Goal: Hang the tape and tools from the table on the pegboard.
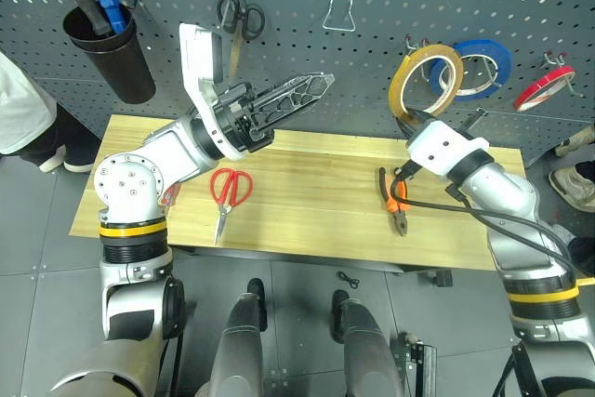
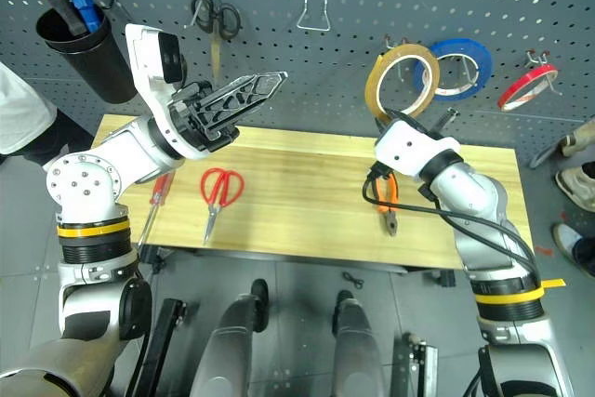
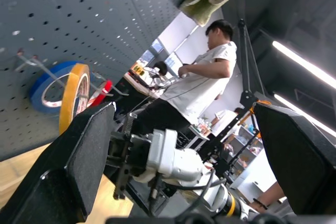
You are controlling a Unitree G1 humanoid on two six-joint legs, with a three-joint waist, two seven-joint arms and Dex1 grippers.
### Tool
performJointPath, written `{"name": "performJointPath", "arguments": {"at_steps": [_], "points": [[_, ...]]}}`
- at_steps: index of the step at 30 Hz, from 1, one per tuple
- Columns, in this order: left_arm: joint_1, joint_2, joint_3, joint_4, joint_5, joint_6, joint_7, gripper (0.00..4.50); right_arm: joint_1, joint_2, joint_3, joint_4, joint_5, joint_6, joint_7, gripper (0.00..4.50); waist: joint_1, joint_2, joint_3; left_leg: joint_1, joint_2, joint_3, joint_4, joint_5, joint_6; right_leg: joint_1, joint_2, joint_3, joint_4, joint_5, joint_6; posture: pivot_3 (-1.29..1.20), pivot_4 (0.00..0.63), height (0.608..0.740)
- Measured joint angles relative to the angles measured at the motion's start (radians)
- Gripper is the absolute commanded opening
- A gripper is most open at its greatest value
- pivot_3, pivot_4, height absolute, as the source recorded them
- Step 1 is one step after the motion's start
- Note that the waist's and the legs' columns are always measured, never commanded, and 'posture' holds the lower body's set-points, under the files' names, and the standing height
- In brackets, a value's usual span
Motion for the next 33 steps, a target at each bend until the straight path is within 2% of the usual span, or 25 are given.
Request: {"name": "performJointPath", "arguments": {"at_steps": [1, 3, 5, 9, 12, 16, 18, 20, 23, 25, 31, 33], "points": [[0.002, 0.000, 0.000, -0.003, -0.001, 0.000, 0.003, 4.50, -0.011, 0.001, 0.003, 0.019, 0.002, 0.002, 0.003, 0.25, 0.001, 0.000, 0.000, 0.000, 0.000, 0.000, 0.000, 0.000, 0.000, 0.000, 0.000, 0.000, 0.000, 0.000, 0.000, 0.03, 0.390, 0.740], [0.005, 0.001, 0.003, -0.005, -0.004, -0.001, 0.011, 4.50, -0.032, 0.010, 0.005, 0.065, 0.012, 0.008, 0.012, 1.29, 0.002, 0.000, 0.000, 0.000, 0.000, -0.001, 0.000, 0.000, 0.000, 0.000, 0.000, -0.001, 0.000, 0.000, 0.000, 0.03, 0.390, 0.740], [0.005, 0.001, 0.007, -0.005, -0.012, -0.001, 0.017, 4.50, -0.042, 0.020, 0.005, 0.089, 0.021, 0.010, 0.019, 1.87, 0.002, 0.000, 0.000, 0.000, 0.000, -0.001, 0.000, 0.000, 0.000, 0.000, 0.000, -0.001, 0.000, 0.000, 0.001, 0.03, 0.393, 0.740], [0.013, 0.005, 0.010, -0.011, -0.018, -0.004, 0.017, 4.50, -0.039, 0.022, 0.006, 0.098, 0.031, 0.010, 0.036, 3.34, 0.006, 0.000, 0.000, 0.000, 0.000, -0.001, 0.000, 0.000, 0.000, 0.000, 0.000, -0.001, 0.000, 0.000, 0.001, 0.02, 0.396, 0.740], [0.054, 0.023, -0.002, -0.034, -0.003, -0.010, 0.003, 4.50, 0.052, 0.014, -0.004, 0.023, 0.045, 0.017, 0.047, 4.34, 0.010, 0.000, 0.000, 0.000, 0.000, -0.001, -0.001, 0.000, 0.000, 0.000, 0.000, -0.001, 0.000, 0.000, 0.000, 0.02, 0.401, 0.740], [0.204, 0.119, -0.059, -0.091, 0.102, -0.036, -0.070, 4.50, 0.232, 0.007, -0.011, -0.103, 0.096, 0.148, 0.111, 4.43, 0.016, 0.000, 0.000, 0.000, 0.000, -0.001, -0.001, 0.000, -0.001, 0.000, 0.000, -0.001, 0.000, 0.001, -0.002, 0.01, 0.420, 0.740], [0.278, 0.165, -0.100, -0.109, 0.159, -0.053, -0.122, 4.50, 0.274, 0.011, -0.025, -0.156, 0.141, 0.275, 0.142, 4.43, 0.015, 0.000, 0.000, 0.000, 0.001, -0.001, -0.001, 0.000, -0.001, -0.001, 0.000, -0.001, 0.000, 0.000, -0.002, 0.00, 0.432, 0.740], [0.363, 0.246, -0.156, -0.155, 0.230, -0.092, -0.201, 4.50, 0.274, 0.042, -0.053, -0.201, 0.200, 0.448, 0.155, 4.43, 0.010, 0.000, 0.000, 0.000, 0.003, 0.000, -0.001, -0.003, -0.005, -0.002, 0.001, -0.001, -0.001, -0.002, -0.009, 0.01, 0.433, 0.740], [0.470, 0.346, -0.227, -0.207, 0.332, -0.159, -0.322, 4.50, 0.198, 0.090, -0.076, -0.185, 0.275, 0.733, 0.152, 4.43, 0.005, 0.000, 0.000, 0.001, 0.005, 0.001, -0.002, -0.005, -0.009, -0.004, 0.002, -0.001, -0.001, 0.000, -0.014, 0.03, 0.439, 0.740], [0.492, 0.374, -0.242, -0.217, 0.368, -0.193, -0.369, 4.50, 0.111, 0.108, -0.073, -0.124, 0.298, 0.862, 0.144, 4.43, 0.006, 0.000, 0.000, 0.000, 0.005, 0.001, -0.003, -0.005, -0.009, -0.005, 0.002, -0.001, -0.001, 0.001, -0.015, 0.03, 0.440, 0.740], [0.494, 0.384, -0.221, -0.225, 0.397, -0.229, -0.385, 4.50, -0.089, 0.133, -0.069, 0.144, 0.305, 0.989, 0.081, 4.43, 0.019, 0.000, 0.000, -0.002, 0.005, 0.003, -0.006, -0.005, -0.008, -0.008, 0.002, -0.001, -0.004, 0.001, -0.015, 0.07, 0.448, 0.740], [0.492, 0.383, -0.208, -0.234, 0.395, -0.228, -0.376, 4.50, -0.141, 0.155, -0.071, 0.248, 0.305, 0.993, 0.052, 4.43, 0.021, 0.000, 0.000, -0.003, 0.005, 0.003, -0.006, 0.001, 0.000, -0.008, 0.002, -0.001, -0.003, -0.001, -0.014, 0.08, 0.450, 0.740]]}}
